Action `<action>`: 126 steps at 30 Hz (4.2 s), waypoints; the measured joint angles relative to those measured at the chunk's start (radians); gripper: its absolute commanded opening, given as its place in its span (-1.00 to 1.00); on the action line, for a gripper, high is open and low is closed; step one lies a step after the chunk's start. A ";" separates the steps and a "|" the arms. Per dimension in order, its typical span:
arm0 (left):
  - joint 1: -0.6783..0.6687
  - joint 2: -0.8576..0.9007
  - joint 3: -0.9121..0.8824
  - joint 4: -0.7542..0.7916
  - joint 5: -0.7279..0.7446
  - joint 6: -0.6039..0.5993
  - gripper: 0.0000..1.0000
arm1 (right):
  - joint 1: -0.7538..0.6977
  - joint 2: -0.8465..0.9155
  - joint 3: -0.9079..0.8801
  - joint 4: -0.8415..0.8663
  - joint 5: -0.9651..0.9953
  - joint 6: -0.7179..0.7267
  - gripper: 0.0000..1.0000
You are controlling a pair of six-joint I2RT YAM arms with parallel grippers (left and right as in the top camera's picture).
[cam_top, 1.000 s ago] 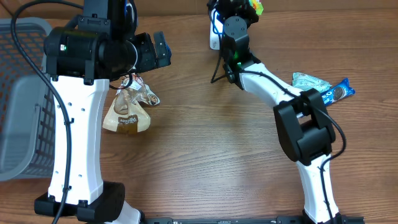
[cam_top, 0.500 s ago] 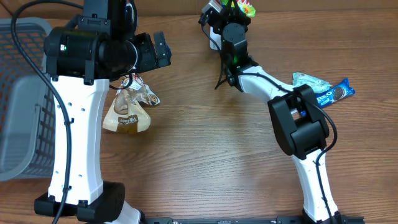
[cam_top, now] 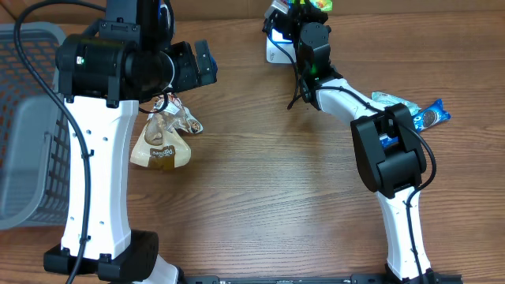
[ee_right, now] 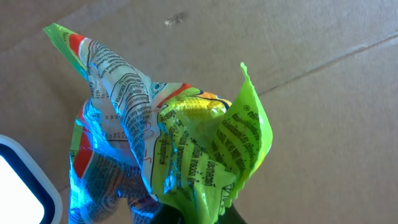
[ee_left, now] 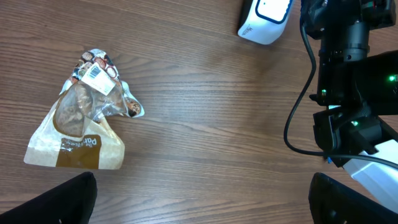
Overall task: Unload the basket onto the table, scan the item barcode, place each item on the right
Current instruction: 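Lift the snack bag and hold it over the scanner window, then carry the snack bag right and drop it near the Oreo pack, then reach the right gripper to the brown-and-clear pouch and grasp it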
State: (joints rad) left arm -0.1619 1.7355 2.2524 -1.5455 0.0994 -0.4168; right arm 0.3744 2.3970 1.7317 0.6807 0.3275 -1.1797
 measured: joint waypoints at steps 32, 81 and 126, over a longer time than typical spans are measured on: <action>0.000 0.000 0.000 0.000 0.000 0.000 0.99 | 0.060 -0.040 0.000 -0.154 0.029 -0.033 -0.92; 0.000 0.000 0.000 0.000 0.000 0.000 0.99 | -0.674 -0.484 -0.109 -1.696 -0.541 1.635 0.18; 0.195 0.004 0.119 0.027 -0.011 -0.026 1.00 | 0.446 -0.013 0.067 -0.836 -0.639 1.743 1.00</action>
State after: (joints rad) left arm 0.0326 1.7397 2.3718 -1.5188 0.0883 -0.4427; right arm 0.8207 2.3844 1.7985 -0.1555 -0.3111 0.5636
